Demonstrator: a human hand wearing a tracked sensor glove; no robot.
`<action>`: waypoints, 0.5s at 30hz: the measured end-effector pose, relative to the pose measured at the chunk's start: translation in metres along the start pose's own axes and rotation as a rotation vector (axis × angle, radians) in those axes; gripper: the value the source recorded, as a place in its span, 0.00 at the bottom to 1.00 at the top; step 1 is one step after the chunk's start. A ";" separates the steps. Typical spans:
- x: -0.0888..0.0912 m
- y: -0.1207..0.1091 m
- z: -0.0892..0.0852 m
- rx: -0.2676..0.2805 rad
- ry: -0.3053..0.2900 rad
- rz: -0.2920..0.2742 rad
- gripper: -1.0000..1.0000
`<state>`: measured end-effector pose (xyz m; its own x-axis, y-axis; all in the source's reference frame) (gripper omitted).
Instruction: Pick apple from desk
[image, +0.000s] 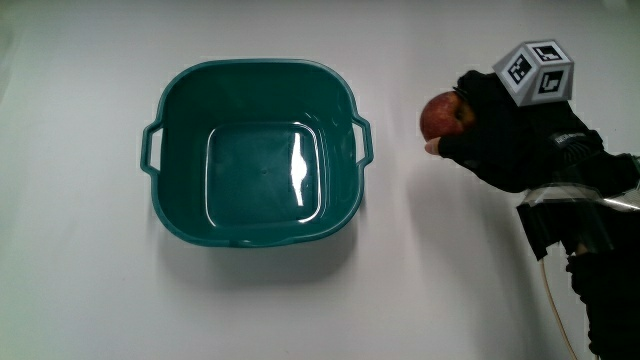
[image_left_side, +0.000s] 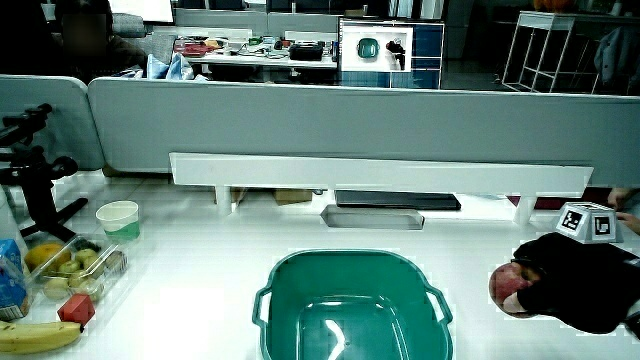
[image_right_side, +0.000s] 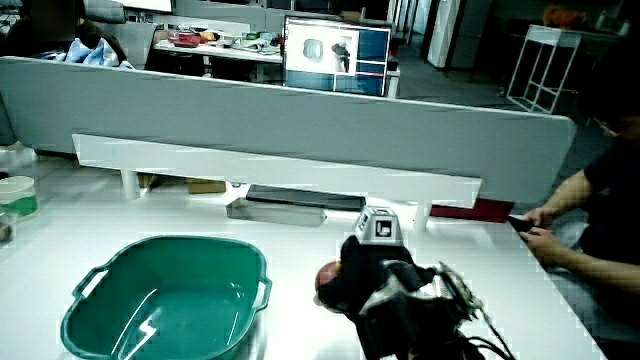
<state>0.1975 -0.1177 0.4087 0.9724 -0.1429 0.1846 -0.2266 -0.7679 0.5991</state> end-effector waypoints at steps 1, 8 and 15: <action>-0.003 0.000 0.002 0.023 -0.015 -0.008 1.00; -0.032 -0.002 0.020 0.028 0.000 0.077 1.00; -0.053 -0.002 0.027 0.040 -0.026 0.099 1.00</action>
<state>0.1480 -0.1255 0.3768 0.9467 -0.2347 0.2206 -0.3193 -0.7738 0.5471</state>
